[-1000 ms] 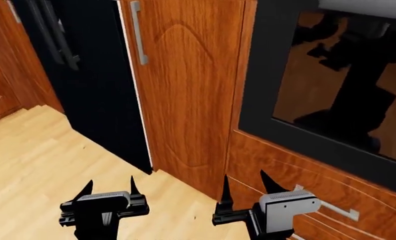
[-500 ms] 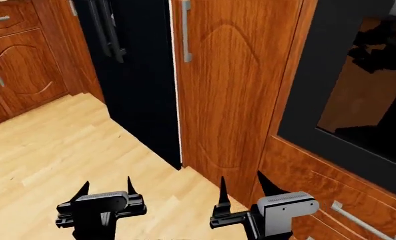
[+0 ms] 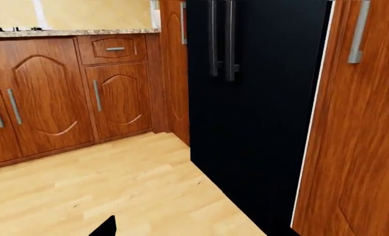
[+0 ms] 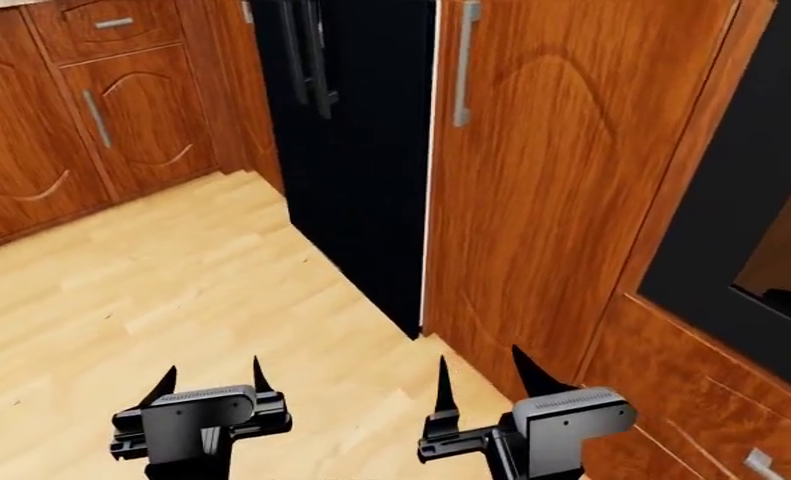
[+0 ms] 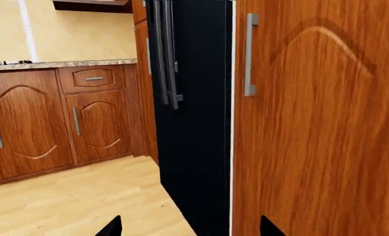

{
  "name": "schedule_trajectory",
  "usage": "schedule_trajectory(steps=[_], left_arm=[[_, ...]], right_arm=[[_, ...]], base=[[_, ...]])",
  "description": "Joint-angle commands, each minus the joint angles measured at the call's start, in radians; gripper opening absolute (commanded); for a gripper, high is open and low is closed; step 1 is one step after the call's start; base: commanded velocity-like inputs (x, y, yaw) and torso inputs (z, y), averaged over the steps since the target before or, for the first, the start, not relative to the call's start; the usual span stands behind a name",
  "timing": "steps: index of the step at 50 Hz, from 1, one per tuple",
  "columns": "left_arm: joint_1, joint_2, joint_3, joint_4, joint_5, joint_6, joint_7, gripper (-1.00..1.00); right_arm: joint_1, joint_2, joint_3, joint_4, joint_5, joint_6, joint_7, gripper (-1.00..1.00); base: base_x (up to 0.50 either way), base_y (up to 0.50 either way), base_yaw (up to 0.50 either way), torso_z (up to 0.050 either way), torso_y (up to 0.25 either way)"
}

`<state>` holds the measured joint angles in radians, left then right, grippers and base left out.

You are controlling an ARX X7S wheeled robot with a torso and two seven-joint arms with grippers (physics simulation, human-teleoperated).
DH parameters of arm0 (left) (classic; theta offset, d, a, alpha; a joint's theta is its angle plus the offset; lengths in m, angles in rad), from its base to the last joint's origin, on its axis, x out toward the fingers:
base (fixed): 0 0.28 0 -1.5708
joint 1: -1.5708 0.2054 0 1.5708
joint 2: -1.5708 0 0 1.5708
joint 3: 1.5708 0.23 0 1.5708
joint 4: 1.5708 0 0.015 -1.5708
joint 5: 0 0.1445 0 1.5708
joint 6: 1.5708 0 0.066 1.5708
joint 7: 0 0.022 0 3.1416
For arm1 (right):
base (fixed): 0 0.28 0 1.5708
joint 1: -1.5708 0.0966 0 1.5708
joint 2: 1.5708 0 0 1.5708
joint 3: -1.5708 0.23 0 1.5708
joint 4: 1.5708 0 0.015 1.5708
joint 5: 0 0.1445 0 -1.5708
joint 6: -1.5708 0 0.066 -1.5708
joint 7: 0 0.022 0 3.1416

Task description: Pick the tofu from the counter and place it in the cabinet.

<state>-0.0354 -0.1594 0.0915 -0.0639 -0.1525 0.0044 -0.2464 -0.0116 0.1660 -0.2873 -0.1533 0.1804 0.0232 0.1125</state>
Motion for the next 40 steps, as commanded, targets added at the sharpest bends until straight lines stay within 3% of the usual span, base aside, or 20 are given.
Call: schedule_trajectory(steps=[1,40], left_arm=[[0.0,-0.004,0.008,-0.003,-0.006,0.002,-0.007,1.0],[-0.001,-0.02,0.033,-0.013,-0.019,0.014,-0.025,1.0]], right_arm=[[0.0,0.007,-0.008,0.003,0.005,-0.004,0.006,1.0],[-0.002,0.027,-0.036,-0.004,0.023,-0.01,0.021,1.0]], base=[[0.0,0.0,0.5,0.0,0.0],[0.0,0.0,0.5,0.0,0.0]])
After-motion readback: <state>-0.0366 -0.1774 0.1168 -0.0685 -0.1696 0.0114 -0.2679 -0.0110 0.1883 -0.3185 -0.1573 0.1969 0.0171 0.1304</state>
